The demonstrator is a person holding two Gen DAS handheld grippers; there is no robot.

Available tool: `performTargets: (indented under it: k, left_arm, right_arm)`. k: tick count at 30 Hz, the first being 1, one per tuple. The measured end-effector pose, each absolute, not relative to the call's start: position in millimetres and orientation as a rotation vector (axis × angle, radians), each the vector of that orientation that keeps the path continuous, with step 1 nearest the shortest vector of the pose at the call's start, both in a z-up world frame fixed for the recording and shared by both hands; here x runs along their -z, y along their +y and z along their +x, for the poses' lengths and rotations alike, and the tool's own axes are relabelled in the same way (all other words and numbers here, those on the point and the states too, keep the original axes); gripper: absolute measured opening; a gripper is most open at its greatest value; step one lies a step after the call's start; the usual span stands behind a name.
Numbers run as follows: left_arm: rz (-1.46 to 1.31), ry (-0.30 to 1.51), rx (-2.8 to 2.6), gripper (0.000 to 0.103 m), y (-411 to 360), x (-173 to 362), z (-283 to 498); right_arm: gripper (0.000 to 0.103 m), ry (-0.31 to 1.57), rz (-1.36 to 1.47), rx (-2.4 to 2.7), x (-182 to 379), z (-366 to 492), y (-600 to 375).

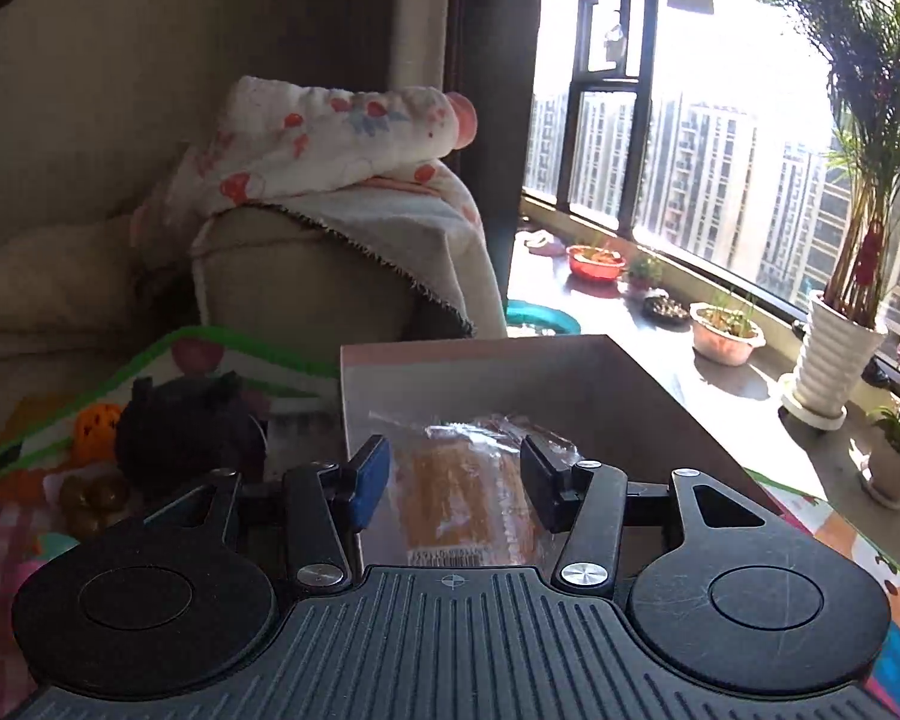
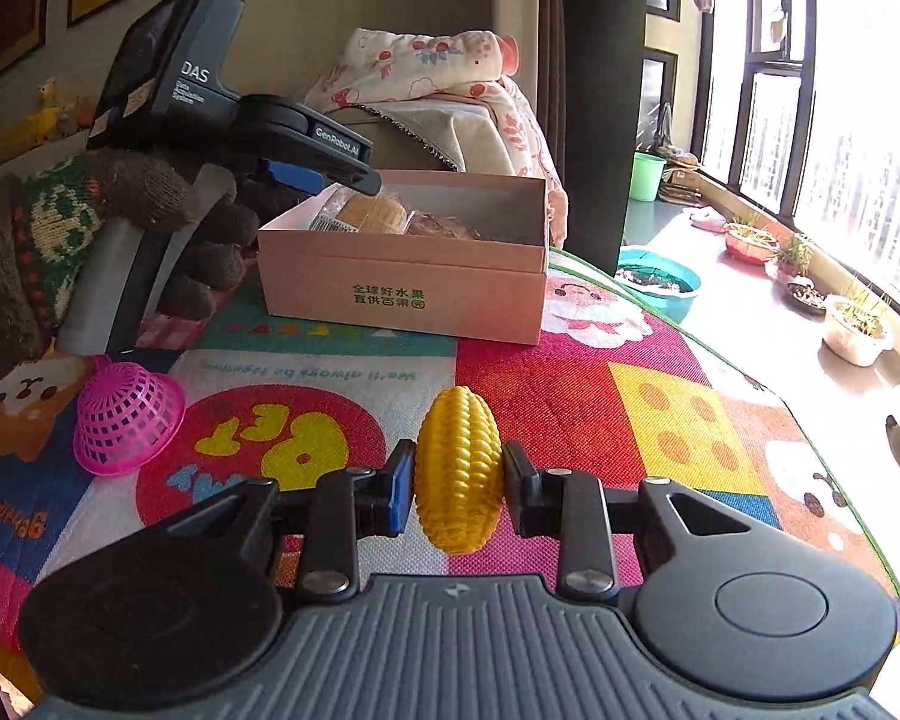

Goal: Organize objects
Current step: 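Place the bread roll in the box with the left while the right drops the corn in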

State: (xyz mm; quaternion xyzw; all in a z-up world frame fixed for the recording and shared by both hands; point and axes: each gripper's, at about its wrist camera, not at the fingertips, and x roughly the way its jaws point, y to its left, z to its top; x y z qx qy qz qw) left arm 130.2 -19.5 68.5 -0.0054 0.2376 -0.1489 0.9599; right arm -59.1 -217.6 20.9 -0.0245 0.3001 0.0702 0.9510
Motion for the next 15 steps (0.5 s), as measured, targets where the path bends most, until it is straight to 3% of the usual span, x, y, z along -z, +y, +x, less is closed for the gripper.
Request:
performTargets:
  k: [6,15]
  left_arm:
    - [-0.109,0.474,0.372,0.053,39,-90,68]
    - [-0.132,0.673,0.330,0.051,99,-52,-12]
  right_arm:
    - [0.030,0.595,-0.084,-0.138,-29,-51,-211]
    - [0.030,0.440,-0.053,-0.115,-114,49,-209]
